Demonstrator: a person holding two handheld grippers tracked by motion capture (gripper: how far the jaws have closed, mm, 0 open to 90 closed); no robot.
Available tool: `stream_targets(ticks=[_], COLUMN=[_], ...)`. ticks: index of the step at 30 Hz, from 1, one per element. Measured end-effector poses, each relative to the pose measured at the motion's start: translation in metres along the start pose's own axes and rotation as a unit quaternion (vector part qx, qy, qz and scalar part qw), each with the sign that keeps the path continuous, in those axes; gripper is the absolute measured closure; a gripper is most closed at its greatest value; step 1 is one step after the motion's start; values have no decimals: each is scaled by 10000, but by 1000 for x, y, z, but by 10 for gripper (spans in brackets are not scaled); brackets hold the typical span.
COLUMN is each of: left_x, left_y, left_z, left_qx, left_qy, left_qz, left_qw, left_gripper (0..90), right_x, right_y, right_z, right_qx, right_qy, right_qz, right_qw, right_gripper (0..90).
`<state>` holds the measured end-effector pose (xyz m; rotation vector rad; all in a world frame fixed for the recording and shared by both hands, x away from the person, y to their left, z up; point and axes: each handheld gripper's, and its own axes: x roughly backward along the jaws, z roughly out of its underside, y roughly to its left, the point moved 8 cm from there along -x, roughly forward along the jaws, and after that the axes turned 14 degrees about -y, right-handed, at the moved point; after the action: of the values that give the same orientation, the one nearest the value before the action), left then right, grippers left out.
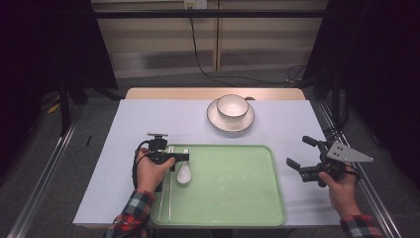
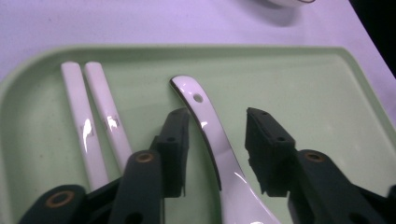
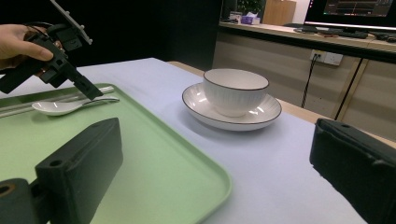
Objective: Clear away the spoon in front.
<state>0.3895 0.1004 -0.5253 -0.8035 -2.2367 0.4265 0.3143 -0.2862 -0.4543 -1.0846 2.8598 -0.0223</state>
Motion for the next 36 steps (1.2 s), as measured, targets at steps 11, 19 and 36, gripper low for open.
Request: stream_targets(ticks=[11, 19, 36], left_x=[9, 18, -6], left_y=[-3, -11, -34], left_z=[-19, -39, -77], left_qx=[-11, -321, -598], left_qy=[-389, -719, -1011], left_qz=[39, -4, 60], left_qw=[9992, 9969, 9931], left_gripper=[458, 297, 119], right_x=[0, -2, -4], right_y=[1, 3, 2], right_z=[1, 4, 4], right_qx=[-15, 51, 14], right_qy=[6, 97, 67], right_qz=[1, -39, -41], right_qw=[10000, 9999, 10000], right_gripper=[18, 19, 11])
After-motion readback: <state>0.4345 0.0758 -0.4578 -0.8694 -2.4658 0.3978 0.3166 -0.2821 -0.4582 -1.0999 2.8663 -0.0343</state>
